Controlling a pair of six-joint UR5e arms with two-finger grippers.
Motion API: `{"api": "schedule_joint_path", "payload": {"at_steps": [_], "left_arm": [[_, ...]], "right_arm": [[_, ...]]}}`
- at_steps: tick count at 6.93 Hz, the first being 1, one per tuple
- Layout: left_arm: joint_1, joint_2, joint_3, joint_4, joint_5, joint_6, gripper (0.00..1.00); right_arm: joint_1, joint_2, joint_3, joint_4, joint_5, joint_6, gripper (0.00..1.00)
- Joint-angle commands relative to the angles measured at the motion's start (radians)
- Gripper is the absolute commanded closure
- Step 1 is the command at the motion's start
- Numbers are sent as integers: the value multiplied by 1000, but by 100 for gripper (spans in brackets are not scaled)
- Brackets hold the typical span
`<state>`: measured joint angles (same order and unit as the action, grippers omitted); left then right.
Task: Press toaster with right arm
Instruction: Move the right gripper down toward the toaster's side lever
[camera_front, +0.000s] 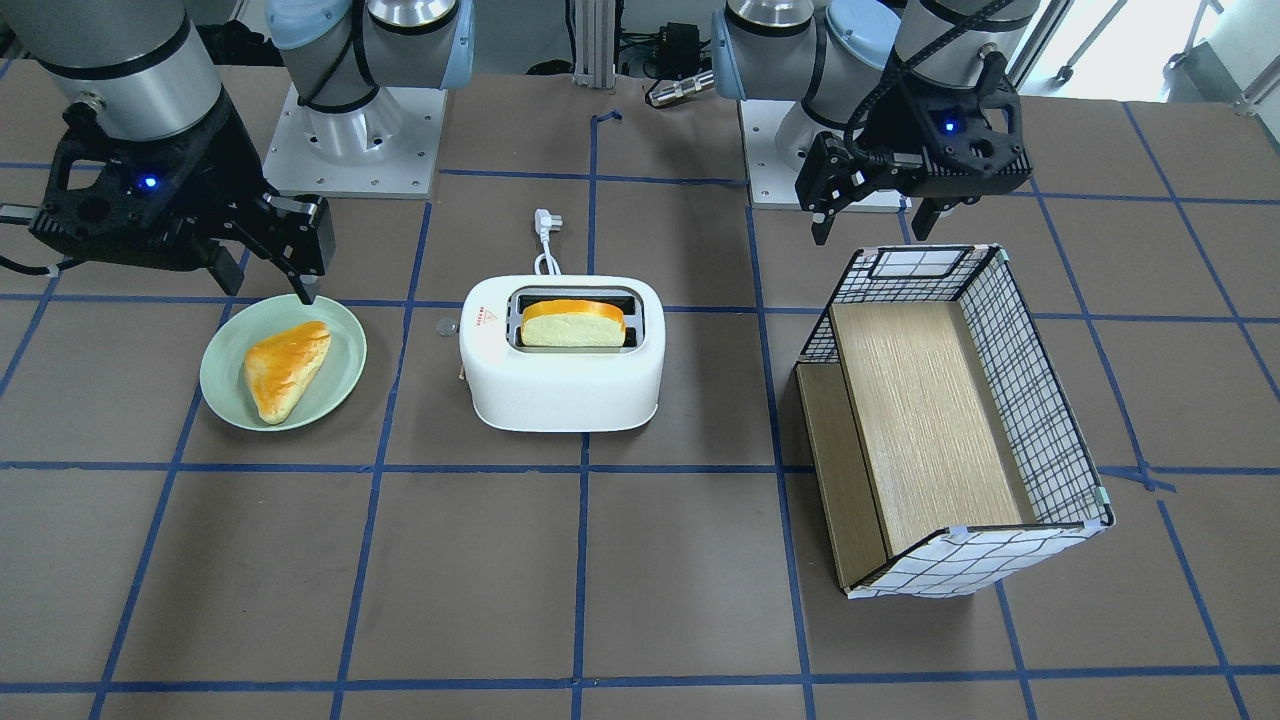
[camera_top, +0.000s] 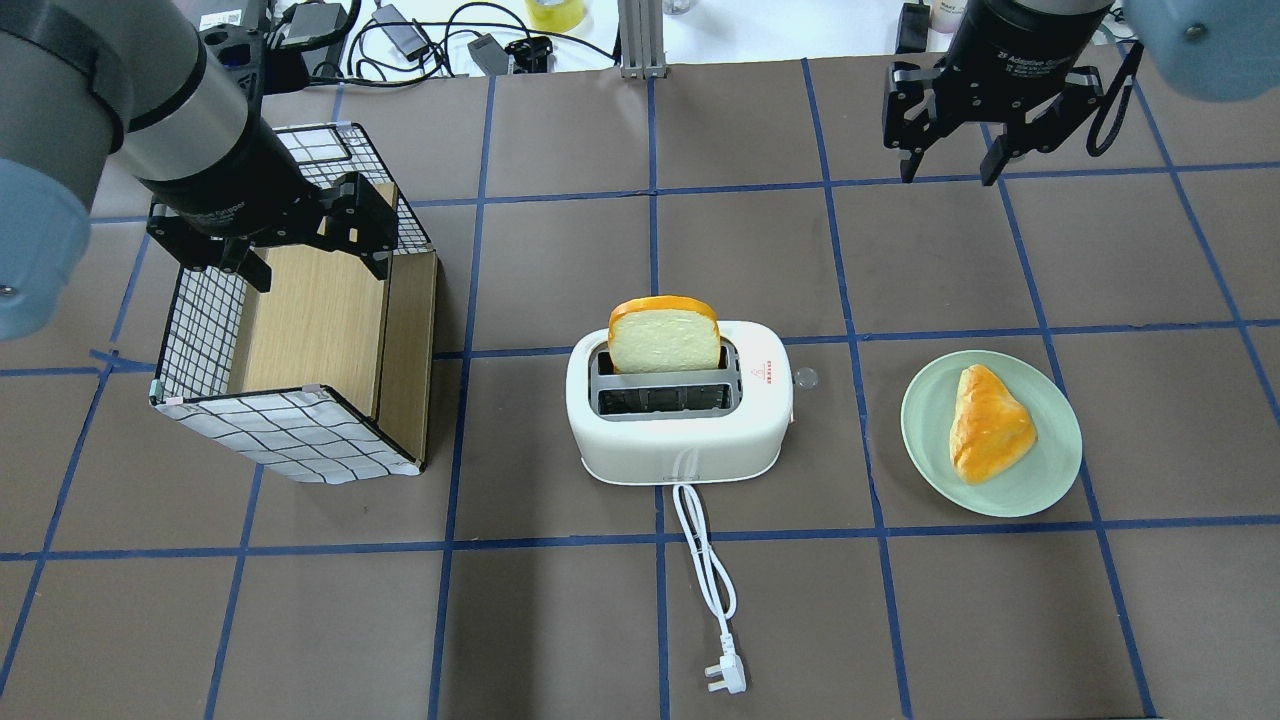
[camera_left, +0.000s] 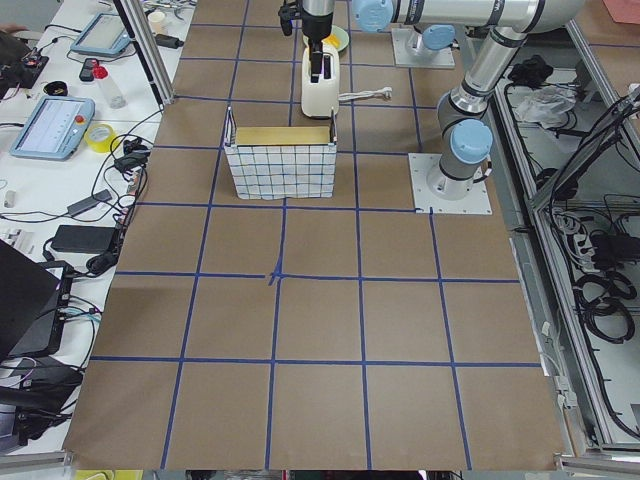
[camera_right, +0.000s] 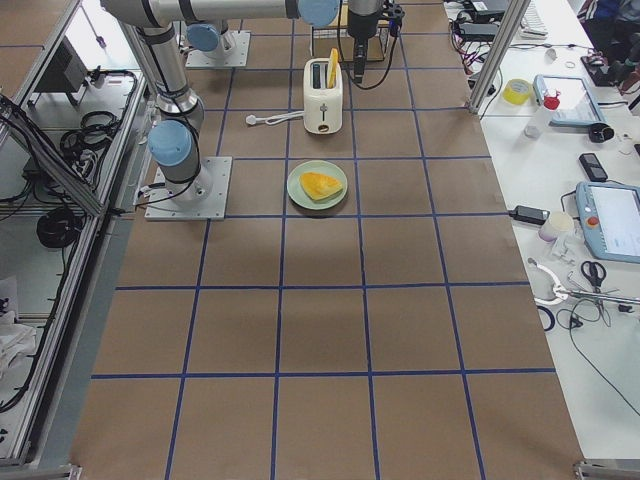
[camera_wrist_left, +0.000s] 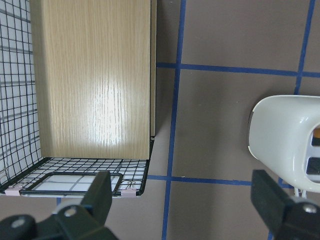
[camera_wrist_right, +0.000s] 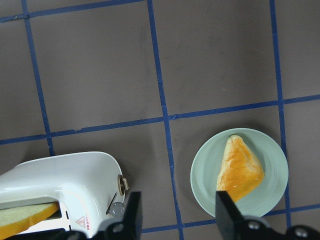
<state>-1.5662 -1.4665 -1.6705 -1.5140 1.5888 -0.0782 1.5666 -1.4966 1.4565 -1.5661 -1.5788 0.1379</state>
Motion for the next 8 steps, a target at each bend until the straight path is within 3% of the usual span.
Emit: {"api": "schedule_joint_path", "payload": {"at_steps": [1, 8], "left_arm": [[0, 0, 0, 0, 0, 0, 0], [0, 0, 0, 0, -1, 0, 0]], "right_arm": [[3, 1, 4, -2, -3, 46, 100], [70, -7, 90, -15, 3, 40, 100]]}}
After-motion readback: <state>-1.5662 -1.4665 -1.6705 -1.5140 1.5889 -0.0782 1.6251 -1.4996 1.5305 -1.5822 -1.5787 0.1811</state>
